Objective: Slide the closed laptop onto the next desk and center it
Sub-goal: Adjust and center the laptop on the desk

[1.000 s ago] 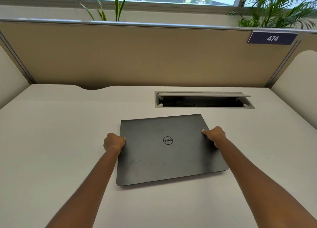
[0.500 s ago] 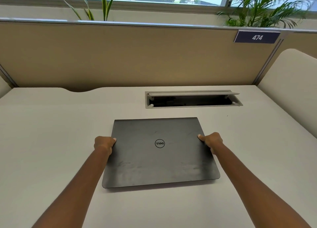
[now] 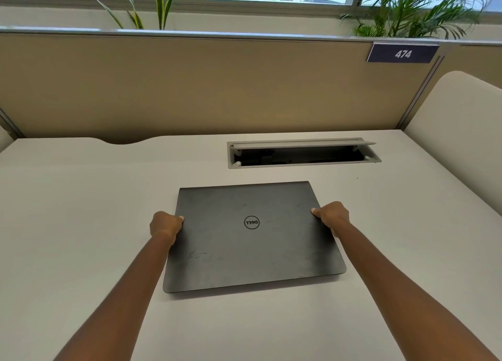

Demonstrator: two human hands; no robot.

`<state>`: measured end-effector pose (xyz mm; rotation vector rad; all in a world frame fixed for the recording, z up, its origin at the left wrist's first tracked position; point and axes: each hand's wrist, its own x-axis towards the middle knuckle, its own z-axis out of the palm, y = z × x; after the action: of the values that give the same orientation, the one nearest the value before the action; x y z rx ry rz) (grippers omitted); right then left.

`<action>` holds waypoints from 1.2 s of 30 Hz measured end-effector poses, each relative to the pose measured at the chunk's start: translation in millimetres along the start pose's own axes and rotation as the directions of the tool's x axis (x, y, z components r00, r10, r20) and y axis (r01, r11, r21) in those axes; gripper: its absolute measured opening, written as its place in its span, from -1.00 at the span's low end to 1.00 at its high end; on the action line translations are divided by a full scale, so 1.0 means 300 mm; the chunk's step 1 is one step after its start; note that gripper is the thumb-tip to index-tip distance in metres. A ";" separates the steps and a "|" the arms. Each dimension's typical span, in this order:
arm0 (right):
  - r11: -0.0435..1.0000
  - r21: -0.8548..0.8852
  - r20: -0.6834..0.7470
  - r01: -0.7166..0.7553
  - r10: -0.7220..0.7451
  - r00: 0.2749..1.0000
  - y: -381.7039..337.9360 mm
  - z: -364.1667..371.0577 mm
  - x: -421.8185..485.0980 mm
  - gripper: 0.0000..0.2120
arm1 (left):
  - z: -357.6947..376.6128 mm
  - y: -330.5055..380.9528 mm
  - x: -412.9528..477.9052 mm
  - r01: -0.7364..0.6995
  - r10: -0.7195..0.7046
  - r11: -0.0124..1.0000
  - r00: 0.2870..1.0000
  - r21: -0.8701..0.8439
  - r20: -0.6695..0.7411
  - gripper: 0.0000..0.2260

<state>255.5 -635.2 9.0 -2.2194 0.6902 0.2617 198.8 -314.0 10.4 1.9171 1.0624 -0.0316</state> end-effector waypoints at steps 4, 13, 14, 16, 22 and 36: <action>0.991 -0.115 0.020 0.073 -0.071 0.997 0.012 -0.010 -0.017 -0.52 | -0.012 -0.008 -0.019 -0.062 0.062 0.994 0.998 0.091 0.004 -0.69; 0.987 -0.150 0.024 0.059 -0.056 0.998 0.077 -0.009 -0.046 -0.51 | -0.049 -0.064 -0.031 -0.059 0.053 0.990 0.997 0.125 0.053 -0.62; 0.989 -0.142 0.022 0.051 -0.048 0.999 0.080 -0.006 -0.048 -0.52 | -0.052 -0.064 -0.028 -0.040 0.034 0.993 0.998 0.109 0.052 -0.61; 0.994 -0.109 0.008 0.032 -0.031 0.999 0.089 0.000 -0.051 -0.57 | -0.054 -0.056 -0.026 -0.014 0.010 0.996 0.999 0.086 0.048 -0.59; 0.998 -0.067 -0.001 0.019 -0.019 1.000 0.117 0.012 -0.046 -0.51 | -0.051 -0.046 -0.039 -0.022 0.022 0.997 1.000 0.071 0.008 -0.66; 0.996 -0.079 -0.047 0.047 -0.051 0.998 0.114 0.014 -0.060 -0.47 | -0.053 -0.071 -0.083 -0.020 0.020 0.998 1.000 0.061 0.005 -0.56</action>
<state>221.5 -643.8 -8.2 -2.3205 0.6603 0.2136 162.6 -314.6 14.9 1.9818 1.0505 -0.0573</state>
